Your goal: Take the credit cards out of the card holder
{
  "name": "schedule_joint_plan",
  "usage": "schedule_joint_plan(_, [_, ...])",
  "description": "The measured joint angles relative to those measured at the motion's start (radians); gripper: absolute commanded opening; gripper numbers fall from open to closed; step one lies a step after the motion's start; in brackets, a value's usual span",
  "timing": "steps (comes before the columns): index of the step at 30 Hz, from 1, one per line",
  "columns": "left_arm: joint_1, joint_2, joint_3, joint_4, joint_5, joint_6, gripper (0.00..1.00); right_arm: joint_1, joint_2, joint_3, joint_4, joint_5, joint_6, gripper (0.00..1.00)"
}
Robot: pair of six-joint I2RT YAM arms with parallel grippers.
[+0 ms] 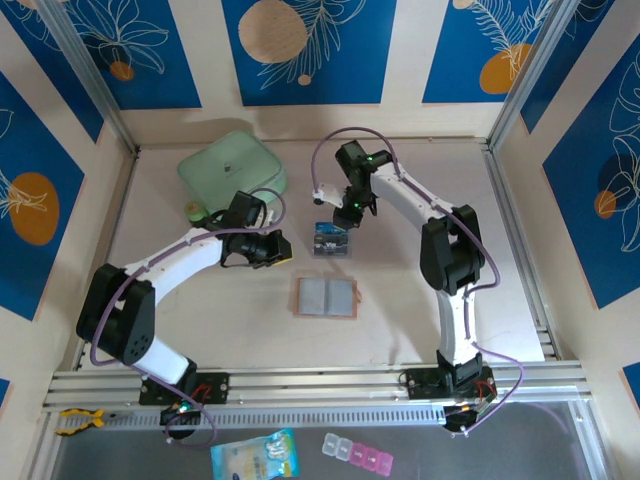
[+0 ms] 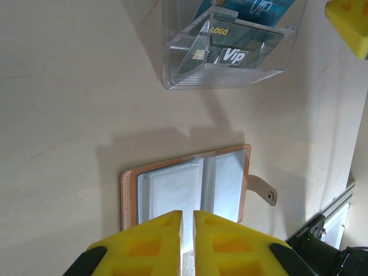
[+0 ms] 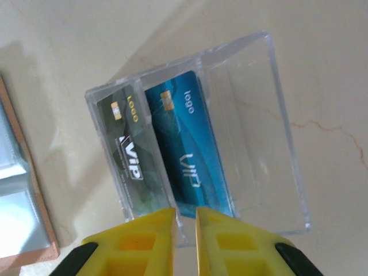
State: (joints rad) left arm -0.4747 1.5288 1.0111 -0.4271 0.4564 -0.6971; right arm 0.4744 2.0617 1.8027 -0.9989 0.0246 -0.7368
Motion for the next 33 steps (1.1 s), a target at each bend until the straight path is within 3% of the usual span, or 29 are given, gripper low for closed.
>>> schedule_joint_plan(8, [-0.004, 0.000, -0.023, 0.040, 0.026, 0.000, 0.13, 0.035, -0.201, -0.195, 0.129, -0.004, 0.237, 0.15])
schedule_joint_plan(19, [-0.066, 0.045, -0.122, 0.121, 0.041, -0.003, 0.09, 0.120, -0.434, -0.572, 0.395, -0.008, 0.803, 0.13])
schedule_joint_plan(23, [-0.095, 0.060, -0.153, 0.152, 0.041, -0.007, 0.08, 0.121, -0.500, -0.698, 0.485, -0.014, 0.998, 0.06])
schedule_joint_plan(25, [-0.110, 0.068, -0.167, 0.166, 0.041, -0.010, 0.07, 0.120, -0.526, -0.737, 0.520, -0.022, 1.072, 0.00])
schedule_joint_plan(33, [-0.152, 0.101, -0.223, 0.207, 0.024, -0.030, 0.07, 0.114, -0.582, -0.791, 0.582, -0.082, 1.287, 0.00])
